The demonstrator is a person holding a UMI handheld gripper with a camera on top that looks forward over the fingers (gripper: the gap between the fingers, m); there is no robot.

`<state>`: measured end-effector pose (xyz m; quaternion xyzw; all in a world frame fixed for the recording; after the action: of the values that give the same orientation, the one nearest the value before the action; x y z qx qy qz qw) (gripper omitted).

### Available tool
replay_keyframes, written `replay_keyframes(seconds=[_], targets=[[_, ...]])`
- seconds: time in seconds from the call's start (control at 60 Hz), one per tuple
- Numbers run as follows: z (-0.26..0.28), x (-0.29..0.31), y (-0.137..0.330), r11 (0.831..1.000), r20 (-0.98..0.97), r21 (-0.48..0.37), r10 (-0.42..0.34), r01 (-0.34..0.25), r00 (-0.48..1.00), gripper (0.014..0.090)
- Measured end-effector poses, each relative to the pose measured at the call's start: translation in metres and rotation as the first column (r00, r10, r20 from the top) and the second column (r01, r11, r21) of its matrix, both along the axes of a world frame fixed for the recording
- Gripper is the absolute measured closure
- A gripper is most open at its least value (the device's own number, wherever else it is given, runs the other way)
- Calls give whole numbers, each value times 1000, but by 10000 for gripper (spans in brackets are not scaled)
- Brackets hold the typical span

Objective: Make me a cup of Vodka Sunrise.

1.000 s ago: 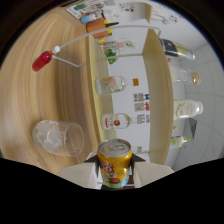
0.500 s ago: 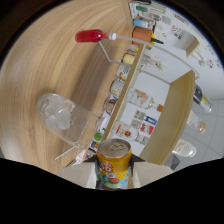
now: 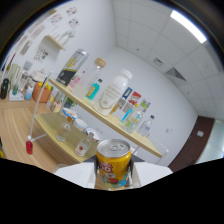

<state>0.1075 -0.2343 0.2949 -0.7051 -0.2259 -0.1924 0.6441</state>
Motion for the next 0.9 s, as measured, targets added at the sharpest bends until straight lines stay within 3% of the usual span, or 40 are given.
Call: replay_keyframes(seconds=[0.117, 0.3, 0.55, 0.9], targets=[[1, 37, -4, 999, -326, -23, -32, 26, 945, 538], [-33, 103, -11, 996, -550, -60, -90, 69, 830, 539], [-136, 160, 6, 970, -636, -209, -231, 124, 737, 541], [-231, 166, 19, 930, -611, -356, -309, 96, 729, 541]])
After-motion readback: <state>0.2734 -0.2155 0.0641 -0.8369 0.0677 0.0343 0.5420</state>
